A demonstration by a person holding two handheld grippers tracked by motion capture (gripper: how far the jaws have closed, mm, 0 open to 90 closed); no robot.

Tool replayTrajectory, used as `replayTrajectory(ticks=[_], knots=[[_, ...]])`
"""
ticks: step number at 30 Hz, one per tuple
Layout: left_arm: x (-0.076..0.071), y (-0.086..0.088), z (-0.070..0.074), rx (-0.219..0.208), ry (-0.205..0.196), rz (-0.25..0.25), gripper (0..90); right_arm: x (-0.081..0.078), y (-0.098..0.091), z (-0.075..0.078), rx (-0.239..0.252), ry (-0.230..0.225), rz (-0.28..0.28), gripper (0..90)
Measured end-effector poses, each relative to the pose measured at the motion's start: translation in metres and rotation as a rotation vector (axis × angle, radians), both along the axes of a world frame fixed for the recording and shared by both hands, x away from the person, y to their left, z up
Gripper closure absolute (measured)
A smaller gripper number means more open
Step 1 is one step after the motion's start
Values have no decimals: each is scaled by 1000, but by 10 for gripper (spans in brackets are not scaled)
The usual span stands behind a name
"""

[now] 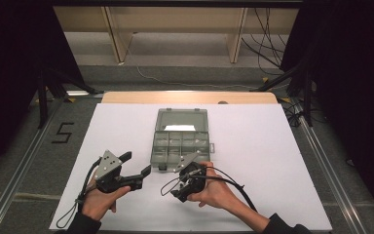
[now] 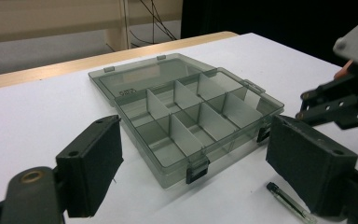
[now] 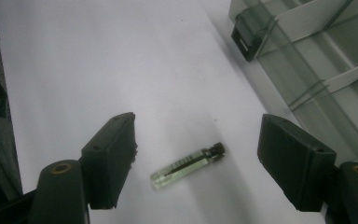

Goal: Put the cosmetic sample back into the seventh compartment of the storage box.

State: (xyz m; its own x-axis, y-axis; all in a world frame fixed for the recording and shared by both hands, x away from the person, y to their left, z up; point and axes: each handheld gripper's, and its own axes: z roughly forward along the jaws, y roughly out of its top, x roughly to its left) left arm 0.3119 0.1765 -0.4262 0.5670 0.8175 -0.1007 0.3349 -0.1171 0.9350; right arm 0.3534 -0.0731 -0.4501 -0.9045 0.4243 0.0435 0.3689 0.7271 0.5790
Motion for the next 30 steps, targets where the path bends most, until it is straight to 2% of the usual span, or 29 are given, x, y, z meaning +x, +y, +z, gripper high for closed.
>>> replayTrajectory(ticks=[3,6,7,13,21,27,30], knots=[[0,-1,0,0,0,-1,175,-2,4,-4,-34,23,16,336],[0,-1,0,3,0,-6,174,-3,7,-9,-83,14,12,359],[-1,-2,0,4,1,-7,175,-2,7,-10,-88,25,10,365],[-1,-1,0,4,-1,-6,175,-1,7,-15,-109,52,-2,422],[0,-2,-1,3,0,-11,174,1,7,-19,-135,52,7,479],[0,-2,-1,6,1,-10,175,1,8,-20,-161,31,23,537],[0,-2,-1,8,0,-15,175,2,7,-20,-164,29,34,599]])
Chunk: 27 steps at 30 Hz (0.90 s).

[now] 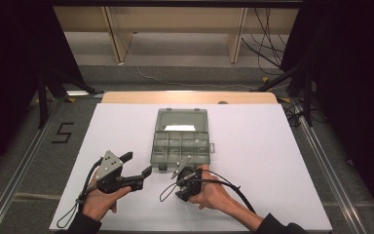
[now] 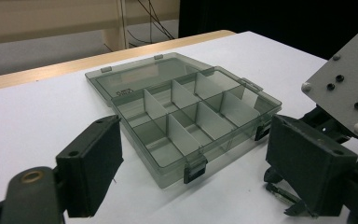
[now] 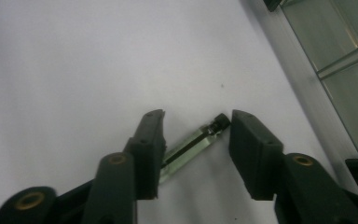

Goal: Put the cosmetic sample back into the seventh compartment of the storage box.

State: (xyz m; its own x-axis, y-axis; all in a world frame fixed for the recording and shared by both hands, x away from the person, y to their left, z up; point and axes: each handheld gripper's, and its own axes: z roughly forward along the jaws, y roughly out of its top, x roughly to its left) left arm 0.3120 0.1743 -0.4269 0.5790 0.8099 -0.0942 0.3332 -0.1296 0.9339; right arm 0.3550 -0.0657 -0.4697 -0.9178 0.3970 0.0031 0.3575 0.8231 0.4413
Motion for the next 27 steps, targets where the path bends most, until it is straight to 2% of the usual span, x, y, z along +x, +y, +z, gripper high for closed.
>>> replayTrajectory(ticks=[4,11,18,27], knots=[[0,0,0,-4,1,2,175,1,-1,1,-1,5,7,659],[0,0,0,0,0,5,175,0,-3,2,-21,16,8,700],[0,0,0,-2,2,5,175,0,-4,3,-32,33,32,801],[0,0,0,3,-1,2,175,0,-5,4,-33,26,60,812]])
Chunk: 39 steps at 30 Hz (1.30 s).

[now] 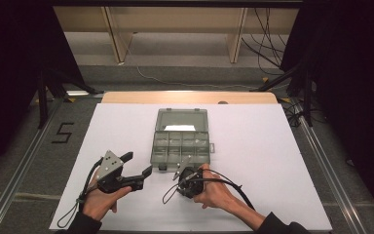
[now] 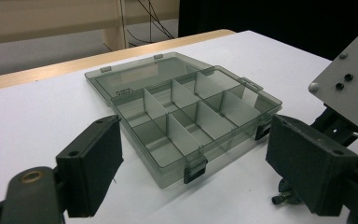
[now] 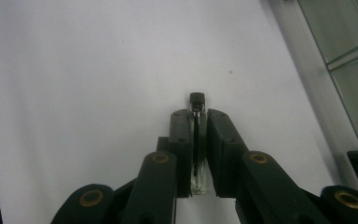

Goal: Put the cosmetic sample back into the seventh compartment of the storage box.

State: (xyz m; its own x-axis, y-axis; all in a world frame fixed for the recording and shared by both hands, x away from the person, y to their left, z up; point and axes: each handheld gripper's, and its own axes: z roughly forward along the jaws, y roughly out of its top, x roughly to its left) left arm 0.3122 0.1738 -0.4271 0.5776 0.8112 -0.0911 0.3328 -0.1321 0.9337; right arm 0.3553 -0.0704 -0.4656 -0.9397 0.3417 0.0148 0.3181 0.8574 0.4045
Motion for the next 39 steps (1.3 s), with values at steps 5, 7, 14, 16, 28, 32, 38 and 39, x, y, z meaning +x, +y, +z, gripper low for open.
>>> replayTrajectory(ticks=[5,7,14,16,28,32,38,39], knots=[[0,1,0,-6,-2,6,175,5,-6,12,63,-31,-9,813],[1,1,0,-4,-4,9,175,8,-10,18,97,-49,-16,813],[1,1,0,-3,-8,10,175,17,-22,42,215,-108,-61,813],[1,2,0,-1,-8,10,175,21,-25,47,242,-126,-70,813],[2,2,0,-14,-13,15,175,40,-37,56,321,-180,-149,813],[1,2,1,-12,-17,20,175,45,-37,54,331,-201,-168,813],[1,2,1,-11,-19,20,175,54,-38,49,337,-198,-204,813],[1,2,1,-11,-19,20,175,55,-38,47,339,-198,-217,813]])
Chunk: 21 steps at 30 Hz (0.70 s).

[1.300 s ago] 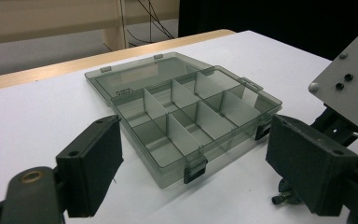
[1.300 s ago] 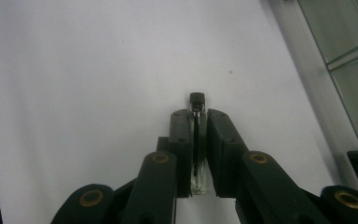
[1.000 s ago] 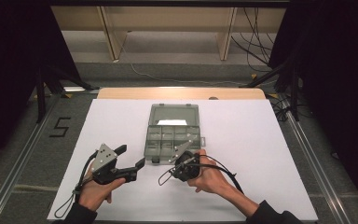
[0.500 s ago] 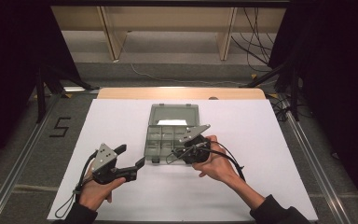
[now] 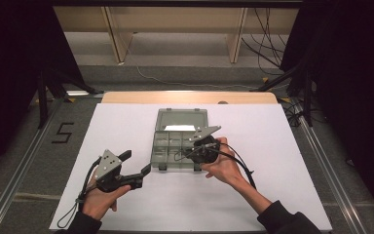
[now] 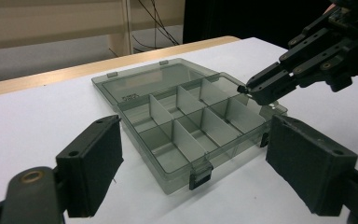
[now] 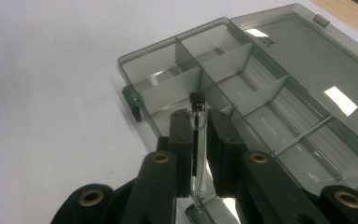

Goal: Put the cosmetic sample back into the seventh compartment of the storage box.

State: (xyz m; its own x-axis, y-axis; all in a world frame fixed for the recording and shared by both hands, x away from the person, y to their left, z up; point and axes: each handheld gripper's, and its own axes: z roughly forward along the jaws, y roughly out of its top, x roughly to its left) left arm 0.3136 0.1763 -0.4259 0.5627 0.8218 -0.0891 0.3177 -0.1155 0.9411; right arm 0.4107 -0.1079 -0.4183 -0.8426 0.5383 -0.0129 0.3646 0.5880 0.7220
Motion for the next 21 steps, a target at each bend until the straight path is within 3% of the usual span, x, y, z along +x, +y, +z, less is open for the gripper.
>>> replayTrajectory(ticks=[13,15,16,19,21], knots=[[0,0,0,0,-1,2,175,10,-1,-15,15,34,-43,812],[0,0,0,1,-1,4,175,11,-1,-19,30,19,-59,812],[0,0,0,-1,-1,5,175,12,-2,-19,23,47,-62,812],[0,0,0,-1,1,7,175,13,-3,-22,35,60,-69,811],[0,0,0,-3,0,7,175,14,-2,-24,41,41,-73,811]])
